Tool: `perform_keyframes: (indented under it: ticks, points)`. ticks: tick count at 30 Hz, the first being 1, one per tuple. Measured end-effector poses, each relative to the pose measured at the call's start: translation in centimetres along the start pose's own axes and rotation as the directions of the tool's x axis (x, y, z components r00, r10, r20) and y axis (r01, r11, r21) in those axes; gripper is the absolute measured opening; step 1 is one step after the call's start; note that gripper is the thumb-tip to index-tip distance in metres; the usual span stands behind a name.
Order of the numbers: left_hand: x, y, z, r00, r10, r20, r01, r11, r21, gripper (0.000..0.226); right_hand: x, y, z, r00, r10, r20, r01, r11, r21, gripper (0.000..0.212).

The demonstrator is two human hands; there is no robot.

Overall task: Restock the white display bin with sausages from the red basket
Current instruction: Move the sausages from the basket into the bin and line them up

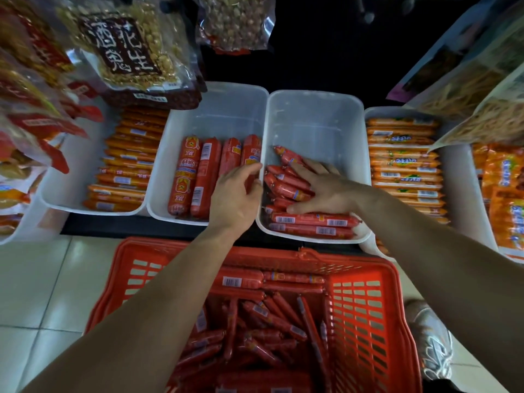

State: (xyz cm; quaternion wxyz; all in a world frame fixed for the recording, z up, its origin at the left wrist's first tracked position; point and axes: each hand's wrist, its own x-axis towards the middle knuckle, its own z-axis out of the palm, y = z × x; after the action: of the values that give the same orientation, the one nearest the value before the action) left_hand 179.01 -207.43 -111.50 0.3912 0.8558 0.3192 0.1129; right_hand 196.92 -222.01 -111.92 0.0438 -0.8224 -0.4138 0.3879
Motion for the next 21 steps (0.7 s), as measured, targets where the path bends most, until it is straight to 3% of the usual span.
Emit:
perform_keyframes:
  ticks: [6, 10, 15, 19, 21]
  points:
    - [-0.1, 0.0, 0.0, 0.999, -0.030, 0.012, 0.031, 0.998, -0.060, 0.037, 0.0, -0.3, 1.7, 0.990, -0.030, -0.137, 0.023, 0.998, -0.051, 0.099]
    - [0.1, 0.1, -0.1, 0.998, -0.054, 0.024, 0.055, 0.996, -0.068, 0.038, 0.0, -1.0, 1.8, 0.954, -0.076, -0.289, 0.094, 0.994, 0.048, 0.073]
    - [0.0, 0.5, -0.5, 0.996, -0.077, 0.047, 0.082, 0.989, -0.120, 0.039, -0.8, -0.8, -0.4, 0.976, -0.109, -0.187, 0.107, 0.994, -0.021, 0.055]
    - [0.0, 0.7, -0.8, 0.991, -0.123, 0.055, 0.131, 0.976, -0.173, 0.037, 0.0, -3.0, -1.4, 0.938, -0.159, -0.309, 0.157, 0.987, -0.031, 0.032]
    - [-0.1, 0.8, -0.9, 0.990, -0.130, 0.062, 0.139, 0.972, -0.189, 0.036, 0.9, -4.8, -0.8, 0.936, -0.174, -0.306, 0.174, 0.984, -0.027, 0.034]
